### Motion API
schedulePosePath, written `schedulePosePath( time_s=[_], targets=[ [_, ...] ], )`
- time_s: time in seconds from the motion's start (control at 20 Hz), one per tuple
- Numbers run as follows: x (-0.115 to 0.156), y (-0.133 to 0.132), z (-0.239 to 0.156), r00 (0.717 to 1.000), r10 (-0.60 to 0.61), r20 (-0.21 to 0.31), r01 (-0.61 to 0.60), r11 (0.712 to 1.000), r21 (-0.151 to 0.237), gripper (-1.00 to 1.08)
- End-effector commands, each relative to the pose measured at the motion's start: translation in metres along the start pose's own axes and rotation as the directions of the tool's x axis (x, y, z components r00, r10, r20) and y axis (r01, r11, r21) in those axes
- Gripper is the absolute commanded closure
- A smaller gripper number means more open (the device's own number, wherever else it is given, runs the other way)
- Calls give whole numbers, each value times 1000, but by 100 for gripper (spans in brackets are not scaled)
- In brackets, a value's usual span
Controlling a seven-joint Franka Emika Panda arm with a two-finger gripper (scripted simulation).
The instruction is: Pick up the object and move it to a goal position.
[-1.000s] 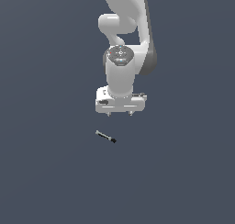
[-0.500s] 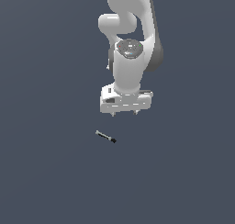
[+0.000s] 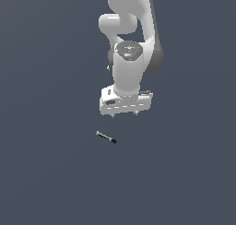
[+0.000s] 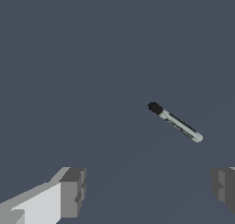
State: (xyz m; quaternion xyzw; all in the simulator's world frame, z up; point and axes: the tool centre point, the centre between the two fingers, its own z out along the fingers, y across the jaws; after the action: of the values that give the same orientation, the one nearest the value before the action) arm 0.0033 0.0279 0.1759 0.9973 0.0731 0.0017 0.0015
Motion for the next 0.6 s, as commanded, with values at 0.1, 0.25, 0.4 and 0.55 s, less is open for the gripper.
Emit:
schedulePosePath(
  time_s=[0.1, 0.25, 0.4, 0.55],
  targets=[
    [2, 5, 5, 999, -45, 1, 45, 999, -2, -92],
    [3, 9, 11, 996, -89, 2, 89, 996, -3, -92],
    [5, 14, 17, 990, -143, 3, 143, 990, -4, -92],
    [7, 21, 24, 978, -207, 5, 207, 978, -5, -92]
  ],
)
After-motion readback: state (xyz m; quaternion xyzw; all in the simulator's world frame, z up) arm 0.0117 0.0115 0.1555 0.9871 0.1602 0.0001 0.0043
